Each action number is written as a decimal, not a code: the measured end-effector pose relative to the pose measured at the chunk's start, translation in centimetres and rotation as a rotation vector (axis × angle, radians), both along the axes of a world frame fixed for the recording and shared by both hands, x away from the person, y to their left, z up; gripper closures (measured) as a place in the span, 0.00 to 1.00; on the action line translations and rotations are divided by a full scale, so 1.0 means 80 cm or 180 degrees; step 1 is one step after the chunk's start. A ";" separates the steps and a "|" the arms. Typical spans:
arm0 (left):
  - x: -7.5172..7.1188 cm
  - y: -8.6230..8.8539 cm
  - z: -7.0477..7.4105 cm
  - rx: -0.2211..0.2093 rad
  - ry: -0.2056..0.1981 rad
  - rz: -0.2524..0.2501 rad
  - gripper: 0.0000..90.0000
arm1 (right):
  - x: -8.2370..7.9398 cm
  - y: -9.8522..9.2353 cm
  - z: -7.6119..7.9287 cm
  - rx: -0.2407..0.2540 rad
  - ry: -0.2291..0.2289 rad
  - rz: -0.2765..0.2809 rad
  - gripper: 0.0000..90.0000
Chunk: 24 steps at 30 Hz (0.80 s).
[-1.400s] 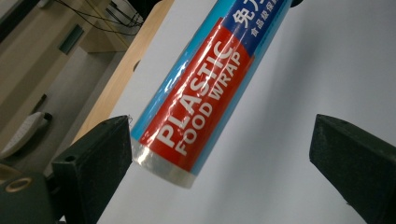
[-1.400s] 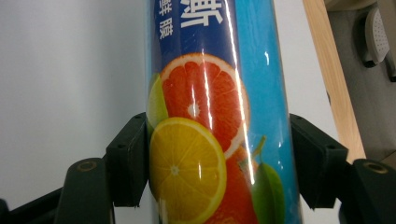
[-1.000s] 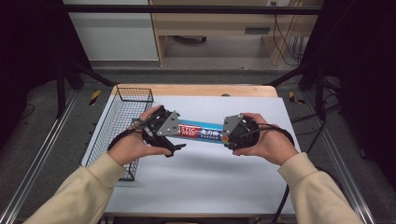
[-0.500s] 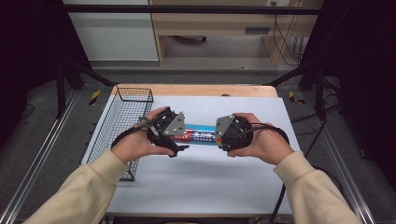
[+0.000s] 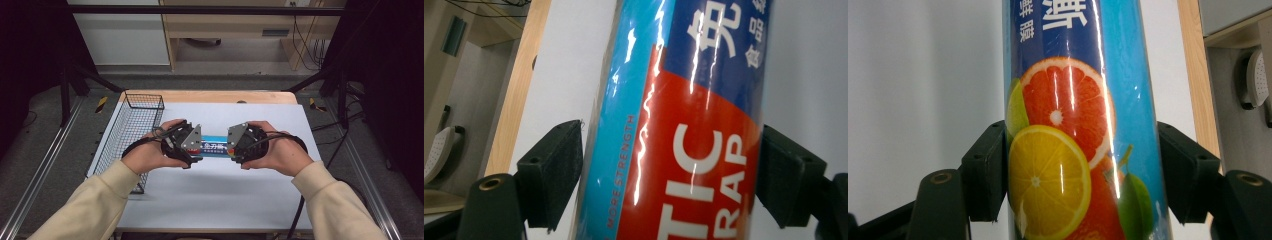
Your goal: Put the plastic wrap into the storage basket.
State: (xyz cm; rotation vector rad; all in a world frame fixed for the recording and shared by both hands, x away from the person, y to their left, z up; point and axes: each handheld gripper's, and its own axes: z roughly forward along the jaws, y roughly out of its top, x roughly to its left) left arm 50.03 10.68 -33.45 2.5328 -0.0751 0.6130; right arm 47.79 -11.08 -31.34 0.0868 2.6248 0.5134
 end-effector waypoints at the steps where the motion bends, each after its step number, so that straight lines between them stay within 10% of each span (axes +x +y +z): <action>1: 0.000 -0.001 0.000 0.0044 -0.0007 -0.0010 0.24 | 0.000 0.001 0.000 -0.0004 0.0002 0.0004 0.35; 24: 0.000 -0.002 -0.007 0.0097 0.0066 -0.0037 0.31 | 0.001 0.007 -0.004 -0.0045 0.0044 0.0062 0.35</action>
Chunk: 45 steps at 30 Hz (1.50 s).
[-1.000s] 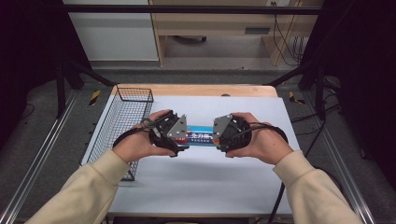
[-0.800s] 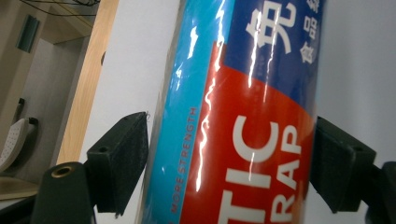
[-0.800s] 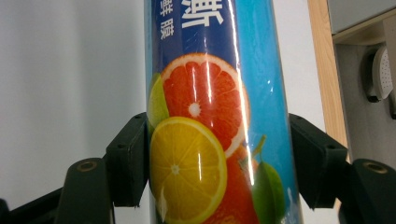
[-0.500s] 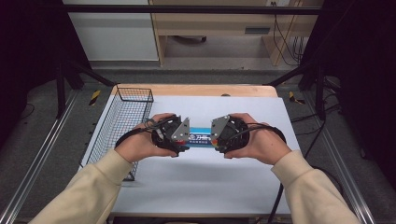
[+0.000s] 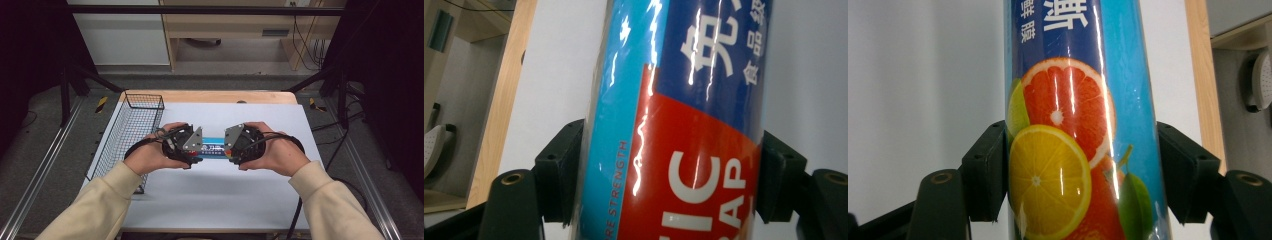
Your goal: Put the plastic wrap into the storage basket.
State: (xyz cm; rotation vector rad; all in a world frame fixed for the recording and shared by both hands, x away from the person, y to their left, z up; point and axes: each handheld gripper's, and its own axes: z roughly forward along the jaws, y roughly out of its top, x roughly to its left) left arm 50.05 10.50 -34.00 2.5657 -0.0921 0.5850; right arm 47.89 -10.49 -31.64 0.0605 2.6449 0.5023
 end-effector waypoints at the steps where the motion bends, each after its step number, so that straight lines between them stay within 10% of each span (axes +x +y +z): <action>1: 0.000 0.000 -0.002 -0.0004 0.0025 -0.0011 0.32 | 0.000 0.000 -0.001 0.0006 0.0009 0.0000 0.35; 21: -0.020 0.008 -0.014 -0.0071 0.0059 0.0045 0.33 | -0.007 0.004 -0.017 0.0002 0.0090 0.0093 0.33; 28: -0.021 0.019 -0.024 -0.0110 0.0093 0.0130 0.33 | -0.013 -0.003 -0.024 0.0062 -0.0182 0.0027 0.08; 38: -0.017 0.029 -0.023 -0.0113 0.0085 0.0235 0.33 | -0.045 -0.065 -0.013 0.0346 -0.0521 -0.0221 0.07; 45: -0.017 0.044 -0.008 -0.0224 0.0066 0.0374 0.33 | -0.059 -0.131 -0.016 0.0652 -0.0710 -0.0848 0.07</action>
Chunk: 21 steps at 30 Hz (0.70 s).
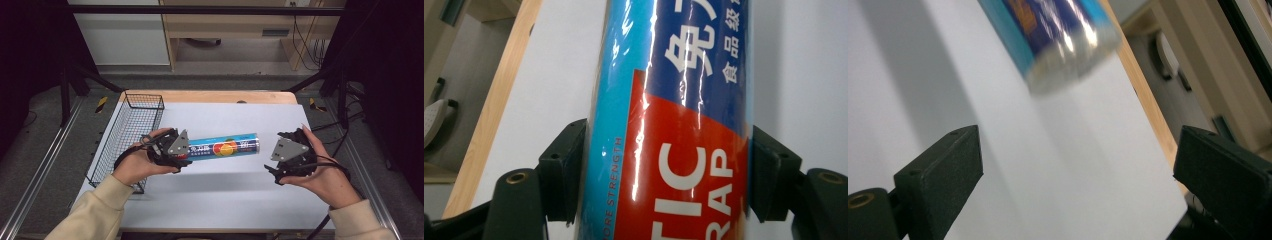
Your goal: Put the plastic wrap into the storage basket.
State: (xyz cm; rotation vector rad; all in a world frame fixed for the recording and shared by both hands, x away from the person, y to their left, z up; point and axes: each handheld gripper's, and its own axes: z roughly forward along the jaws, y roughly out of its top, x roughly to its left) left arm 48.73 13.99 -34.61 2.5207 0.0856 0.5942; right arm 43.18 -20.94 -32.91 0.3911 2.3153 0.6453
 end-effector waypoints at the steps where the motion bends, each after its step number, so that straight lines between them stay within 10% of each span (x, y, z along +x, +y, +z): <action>1: 0.000 0.000 0.000 0.0000 0.0000 0.0000 0.33 | 0.000 0.000 0.000 0.0000 0.0000 0.0000 0.07; 21: -0.019 0.030 0.020 -0.0229 -0.0071 0.0187 0.34 | 0.042 0.023 -0.100 0.0631 0.0024 -0.1305 0.16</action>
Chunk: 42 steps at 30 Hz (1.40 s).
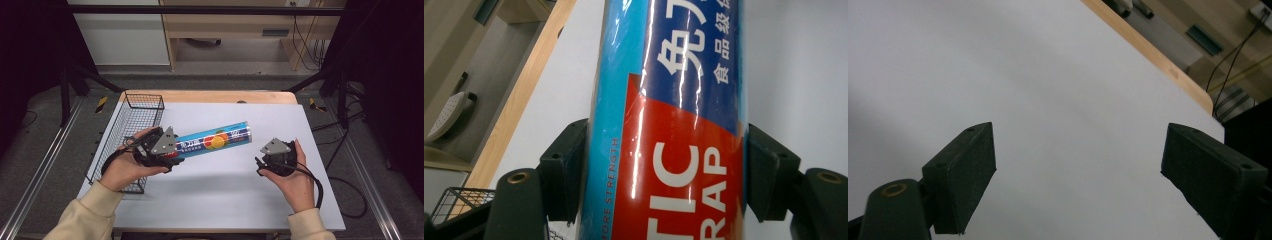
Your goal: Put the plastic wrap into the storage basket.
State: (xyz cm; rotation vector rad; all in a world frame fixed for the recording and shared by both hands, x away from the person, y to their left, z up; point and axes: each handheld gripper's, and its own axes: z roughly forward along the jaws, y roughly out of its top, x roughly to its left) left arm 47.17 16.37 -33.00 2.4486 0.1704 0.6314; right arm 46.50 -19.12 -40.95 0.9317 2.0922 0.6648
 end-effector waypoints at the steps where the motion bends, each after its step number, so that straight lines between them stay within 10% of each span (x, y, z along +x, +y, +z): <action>1: -0.002 0.000 0.000 0.0032 -0.0010 0.0014 0.34 | 0.001 -0.001 -0.006 0.0039 0.0005 -0.0064 0.16; 13: -0.009 0.010 0.015 -0.0078 -0.0039 0.0330 0.34 | -0.003 -0.021 -0.035 0.0392 -0.0004 -0.0514 0.15; 20: -0.015 0.021 0.026 -0.0043 -0.0104 0.0555 0.34 | -0.007 -0.028 -0.044 0.0344 0.0025 -0.0553 0.15; 29: -0.022 0.038 0.051 0.0034 -0.0173 0.0786 0.34 | -0.008 -0.038 -0.038 0.0458 -0.0272 -0.0738 0.09; 42: -0.037 0.063 0.059 0.0186 -0.0198 0.1014 0.35 | -0.006 -0.041 -0.044 0.0522 -0.0146 -0.0915 0.09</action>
